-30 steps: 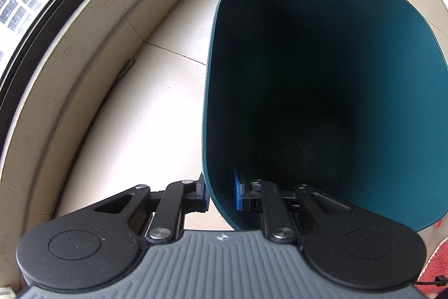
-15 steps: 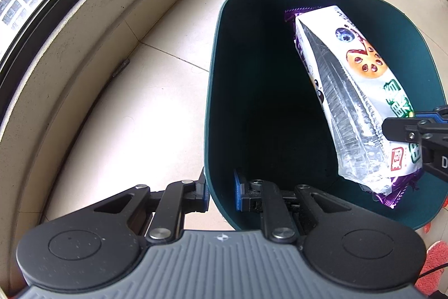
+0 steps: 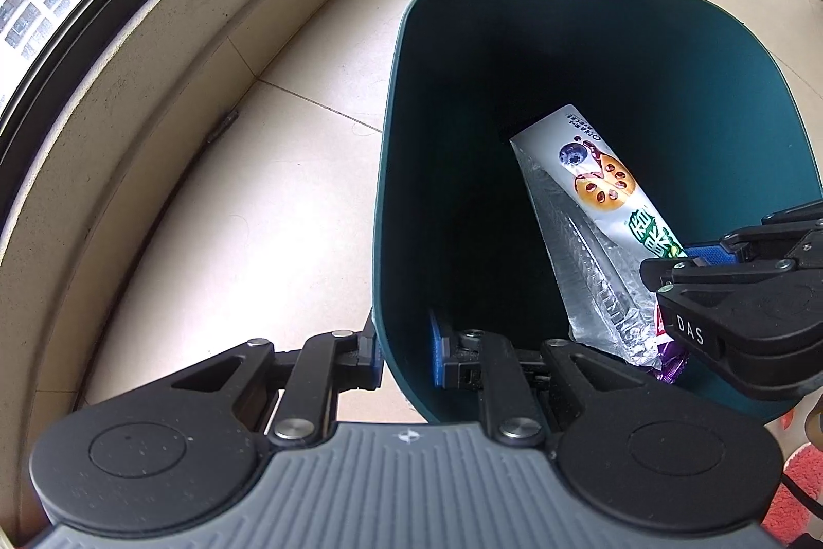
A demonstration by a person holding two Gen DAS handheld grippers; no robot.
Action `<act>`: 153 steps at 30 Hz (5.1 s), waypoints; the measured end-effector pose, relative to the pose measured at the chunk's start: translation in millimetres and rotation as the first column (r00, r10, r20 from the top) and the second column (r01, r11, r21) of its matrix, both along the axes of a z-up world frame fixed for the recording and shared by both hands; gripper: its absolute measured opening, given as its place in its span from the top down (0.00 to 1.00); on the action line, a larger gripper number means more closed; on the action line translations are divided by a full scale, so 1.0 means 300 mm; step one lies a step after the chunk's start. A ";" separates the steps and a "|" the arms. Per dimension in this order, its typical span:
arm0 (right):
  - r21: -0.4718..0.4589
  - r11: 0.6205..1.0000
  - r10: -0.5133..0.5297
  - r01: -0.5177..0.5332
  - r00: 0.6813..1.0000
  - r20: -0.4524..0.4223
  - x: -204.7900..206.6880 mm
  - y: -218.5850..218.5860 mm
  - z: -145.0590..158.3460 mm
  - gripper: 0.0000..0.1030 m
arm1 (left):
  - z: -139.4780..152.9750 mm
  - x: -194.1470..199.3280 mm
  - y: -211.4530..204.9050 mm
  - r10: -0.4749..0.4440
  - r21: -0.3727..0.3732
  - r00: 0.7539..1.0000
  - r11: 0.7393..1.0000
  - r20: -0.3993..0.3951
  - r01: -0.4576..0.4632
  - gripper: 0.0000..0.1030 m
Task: Collect trash
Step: 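Carry the snack wrapper over the bin and open the right gripper, then grasp the clear plastic packet on the floor with the right gripper, then lift the plastic packet over the bin and release it with the right gripper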
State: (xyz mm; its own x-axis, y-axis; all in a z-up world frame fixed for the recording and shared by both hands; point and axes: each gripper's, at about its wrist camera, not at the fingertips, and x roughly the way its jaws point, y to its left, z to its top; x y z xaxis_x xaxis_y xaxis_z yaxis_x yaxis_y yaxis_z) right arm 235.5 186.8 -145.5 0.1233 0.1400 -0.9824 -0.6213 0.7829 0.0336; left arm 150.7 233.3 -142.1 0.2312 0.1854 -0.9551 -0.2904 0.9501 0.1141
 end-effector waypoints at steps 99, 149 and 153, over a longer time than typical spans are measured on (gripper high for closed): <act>0.233 0.870 -0.442 0.434 0.897 -0.023 0.125 -0.894 0.017 0.96 | -0.064 0.069 -0.073 -0.008 0.094 0.997 0.995 -0.078 0.015 0.80; 0.193 0.980 0.043 -0.047 0.999 0.023 0.020 -0.044 0.013 0.74 | -0.040 0.031 -0.034 -0.018 0.053 0.999 0.998 -0.043 0.020 0.80; 0.235 0.970 0.058 -0.061 0.998 0.021 0.007 -0.075 0.072 0.69 | -0.040 0.031 -0.035 -0.017 0.052 0.999 0.998 -0.043 0.020 0.80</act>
State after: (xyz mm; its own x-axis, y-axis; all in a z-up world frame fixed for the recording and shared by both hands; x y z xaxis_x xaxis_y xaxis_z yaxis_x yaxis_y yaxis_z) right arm 237.7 164.3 -124.0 0.1213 0.3750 -0.9191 -0.6680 0.7157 0.2039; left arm 159.9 222.9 -154.2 0.1942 0.2315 -0.9532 -0.2666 0.9476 0.1758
